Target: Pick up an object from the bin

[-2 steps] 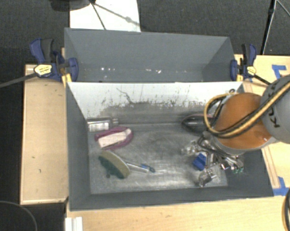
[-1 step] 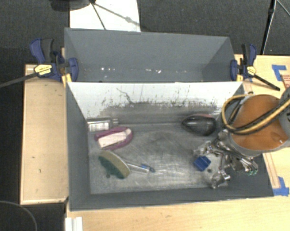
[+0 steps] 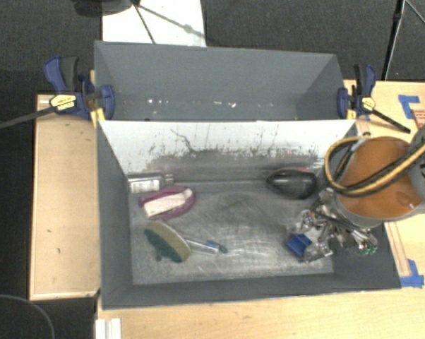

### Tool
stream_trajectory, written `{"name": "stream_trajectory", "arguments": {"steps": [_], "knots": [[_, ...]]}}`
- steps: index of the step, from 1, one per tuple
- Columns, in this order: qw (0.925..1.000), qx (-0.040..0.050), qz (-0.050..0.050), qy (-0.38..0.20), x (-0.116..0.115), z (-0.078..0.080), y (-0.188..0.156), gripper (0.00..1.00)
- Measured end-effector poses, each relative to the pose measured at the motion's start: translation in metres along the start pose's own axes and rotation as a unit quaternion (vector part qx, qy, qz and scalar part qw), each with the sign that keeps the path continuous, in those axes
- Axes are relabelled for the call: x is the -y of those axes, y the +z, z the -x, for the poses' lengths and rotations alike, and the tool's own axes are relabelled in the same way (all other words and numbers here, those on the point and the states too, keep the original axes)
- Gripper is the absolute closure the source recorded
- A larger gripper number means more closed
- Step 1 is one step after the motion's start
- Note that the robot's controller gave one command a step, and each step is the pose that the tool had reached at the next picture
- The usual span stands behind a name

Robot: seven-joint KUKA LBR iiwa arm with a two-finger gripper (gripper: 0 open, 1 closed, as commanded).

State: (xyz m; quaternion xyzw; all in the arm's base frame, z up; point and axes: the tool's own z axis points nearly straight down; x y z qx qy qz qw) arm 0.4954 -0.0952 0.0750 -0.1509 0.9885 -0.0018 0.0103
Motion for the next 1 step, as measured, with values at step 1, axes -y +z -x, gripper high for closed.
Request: {"name": "stream_trajectory", "arguments": {"steps": [1], "knots": [[0.9999, -0.0046, 0.001, -0.015, -0.0045, 0.0148, -0.1442, 1.0]]}}
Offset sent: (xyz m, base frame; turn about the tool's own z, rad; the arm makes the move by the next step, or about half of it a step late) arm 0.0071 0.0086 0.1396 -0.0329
